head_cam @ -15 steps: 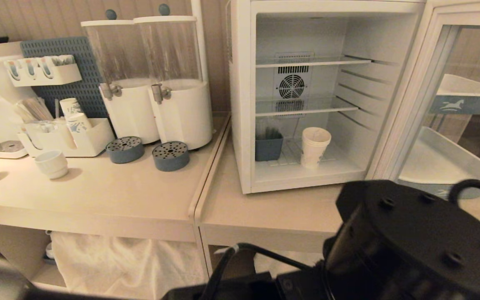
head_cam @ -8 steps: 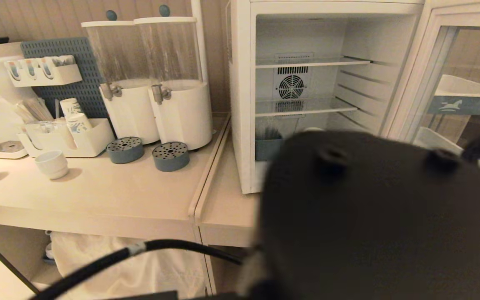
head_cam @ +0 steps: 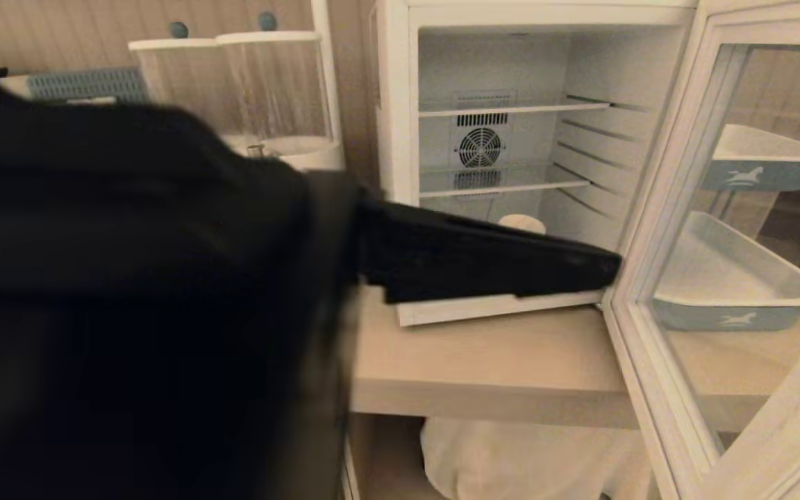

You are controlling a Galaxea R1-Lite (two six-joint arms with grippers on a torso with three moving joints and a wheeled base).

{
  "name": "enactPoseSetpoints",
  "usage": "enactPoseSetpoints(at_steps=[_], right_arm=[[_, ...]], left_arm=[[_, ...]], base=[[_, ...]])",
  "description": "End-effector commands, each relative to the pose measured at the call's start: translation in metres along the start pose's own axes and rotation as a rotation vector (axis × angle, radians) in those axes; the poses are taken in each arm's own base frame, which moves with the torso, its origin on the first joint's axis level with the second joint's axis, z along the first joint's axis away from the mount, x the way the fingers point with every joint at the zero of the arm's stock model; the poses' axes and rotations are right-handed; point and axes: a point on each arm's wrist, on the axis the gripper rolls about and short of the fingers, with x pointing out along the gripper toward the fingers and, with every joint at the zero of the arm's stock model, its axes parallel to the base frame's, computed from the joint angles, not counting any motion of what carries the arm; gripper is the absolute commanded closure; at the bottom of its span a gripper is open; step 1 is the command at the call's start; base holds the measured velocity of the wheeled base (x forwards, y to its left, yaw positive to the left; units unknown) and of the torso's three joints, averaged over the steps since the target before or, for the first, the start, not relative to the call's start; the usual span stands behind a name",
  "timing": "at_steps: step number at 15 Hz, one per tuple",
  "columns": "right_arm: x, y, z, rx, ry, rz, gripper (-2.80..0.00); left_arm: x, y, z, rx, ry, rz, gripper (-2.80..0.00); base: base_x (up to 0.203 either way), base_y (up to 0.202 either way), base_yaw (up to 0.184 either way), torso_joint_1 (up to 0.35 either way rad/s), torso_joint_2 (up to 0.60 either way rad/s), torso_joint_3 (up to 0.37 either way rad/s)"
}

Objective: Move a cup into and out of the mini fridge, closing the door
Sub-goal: Take the paper cup out of the freezer

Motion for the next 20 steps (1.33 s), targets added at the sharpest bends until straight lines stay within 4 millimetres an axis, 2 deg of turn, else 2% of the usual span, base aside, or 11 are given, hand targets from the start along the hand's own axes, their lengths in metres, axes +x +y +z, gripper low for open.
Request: enactPoseSetpoints(at_steps=[1,2,4,6,7,9,12,16,18,19,20], right_arm=[[0.000,0.000,0.000,-0.002,-0.001,-0.001,0.00],[0.000,0.000,0.000,-0.002,-0.001,-0.001,0.00],[0.000,0.000,0.000,-0.002,-0.001,-0.001,0.00],[0.000,0.000,0.000,-0.002,-0.006,-0.004,0.00],[0.000,0.000,0.000,-0.003,-0.004,-0.005,0.00],[0.000,0.000,0.000,-0.003,-0.003,-0.003,0.00],[0.000,0.000,0.000,-0.004,-0.003,-0.003,0.00],[0.000,0.000,0.000,-0.014,-0.003,-0.005,0.00],[0.000,0.000,0.000,-0.015,-0.002,-0.005,0.00],[0.000,0.000,0.000,-0.013,-0.003,-0.008,0.00],[0.000,0.000,0.000,-0.014,-0.001,-0.008,0.00]], left_arm=[[-0.070,-0.014,0.022,0.042,-0.106,0.105,-2.80],[-0.094,-0.020,0.023,0.055,-0.133,0.155,-2.80],[-0.123,-0.029,0.013,0.063,-0.151,0.231,-2.80],[-0.128,-0.029,0.006,0.057,-0.141,0.273,-2.80],[-0.136,-0.030,0.002,0.058,-0.152,0.363,-2.80],[-0.157,-0.034,-0.011,0.056,-0.194,0.662,-2.80],[-0.183,-0.054,-0.027,0.058,-0.245,0.828,-2.80],[-0.216,-0.116,-0.068,0.047,-0.315,1.086,-2.80],[-0.216,-0.148,-0.094,0.016,-0.321,1.212,-2.80],[-0.214,-0.162,-0.108,-0.070,-0.300,1.277,-2.80],[-0.215,-0.172,-0.112,-0.159,-0.297,1.297,-2.80]], base=[[0.000,0.000,0.000,0.000,0.00,0.000],[0.000,0.000,0.000,0.000,0.00,0.000],[0.000,0.000,0.000,0.000,0.00,0.000],[0.000,0.000,0.000,0.000,0.00,0.000],[0.000,0.000,0.000,0.000,0.00,0.000],[0.000,0.000,0.000,0.000,0.00,0.000],[0.000,0.000,0.000,0.000,0.00,0.000],[0.000,0.000,0.000,0.000,0.00,0.000],[0.000,0.000,0.000,0.000,0.00,0.000],[0.000,0.000,0.000,0.000,0.00,0.000],[0.000,0.000,0.000,0.000,0.00,0.000]])
